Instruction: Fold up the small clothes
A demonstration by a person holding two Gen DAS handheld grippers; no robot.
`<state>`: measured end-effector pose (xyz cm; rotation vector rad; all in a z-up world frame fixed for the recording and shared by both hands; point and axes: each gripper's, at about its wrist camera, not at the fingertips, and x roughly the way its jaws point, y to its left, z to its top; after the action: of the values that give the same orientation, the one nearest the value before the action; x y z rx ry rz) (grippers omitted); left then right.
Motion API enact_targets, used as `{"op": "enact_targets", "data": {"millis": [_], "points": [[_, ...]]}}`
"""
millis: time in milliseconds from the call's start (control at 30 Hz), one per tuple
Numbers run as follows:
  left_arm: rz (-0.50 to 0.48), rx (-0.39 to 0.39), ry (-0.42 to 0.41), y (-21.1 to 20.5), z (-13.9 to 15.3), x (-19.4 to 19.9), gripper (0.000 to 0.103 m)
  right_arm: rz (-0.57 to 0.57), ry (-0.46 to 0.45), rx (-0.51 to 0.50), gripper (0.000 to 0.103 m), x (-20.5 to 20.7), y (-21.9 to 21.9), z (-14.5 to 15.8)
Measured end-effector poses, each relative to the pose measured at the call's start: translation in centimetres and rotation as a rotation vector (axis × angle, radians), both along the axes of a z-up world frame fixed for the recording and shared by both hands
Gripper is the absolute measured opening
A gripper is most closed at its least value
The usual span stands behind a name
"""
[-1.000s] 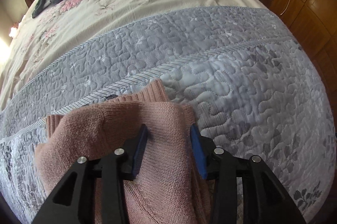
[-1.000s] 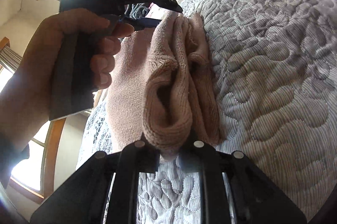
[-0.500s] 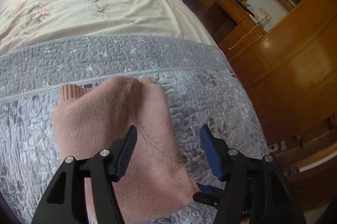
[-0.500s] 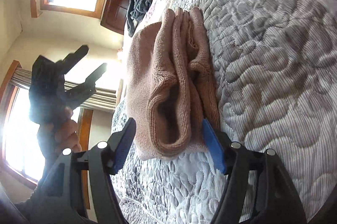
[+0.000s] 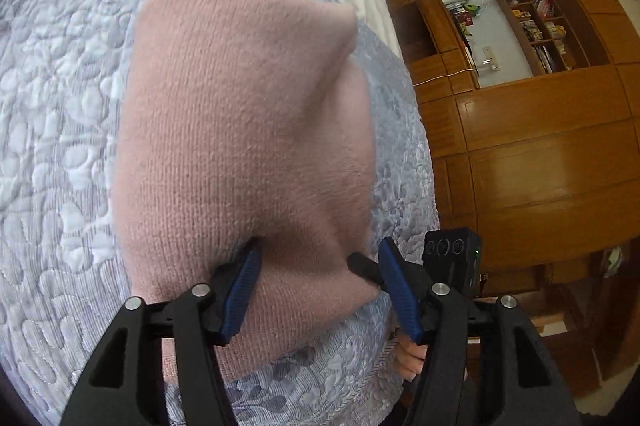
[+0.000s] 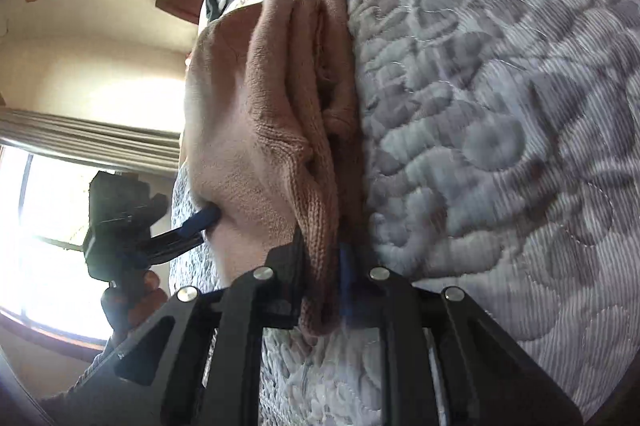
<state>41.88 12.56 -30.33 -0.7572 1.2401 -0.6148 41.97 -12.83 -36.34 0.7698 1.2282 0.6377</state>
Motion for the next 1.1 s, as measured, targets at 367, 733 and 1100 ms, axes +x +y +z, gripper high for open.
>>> {"op": "enact_targets", "data": {"millis": [367,733,1100], "points": [[-0.143,0.284,-0.149,-3.6,2.1,-1.1,0.061,-0.006,-0.118,-0.156,0.063,10.3,1.1,5.9],[-0.200,0.401,-0.217,-6.3,2.8,-2.3,0.061,0.047,-0.119,-0.326,0.038,14.3,2.7,1.4],[-0.189,0.451,-0.270,-3.2,5.1,-3.5,0.061,0.050,-0.256,-0.356,0.040,15.8,5.3,6.9]]}}
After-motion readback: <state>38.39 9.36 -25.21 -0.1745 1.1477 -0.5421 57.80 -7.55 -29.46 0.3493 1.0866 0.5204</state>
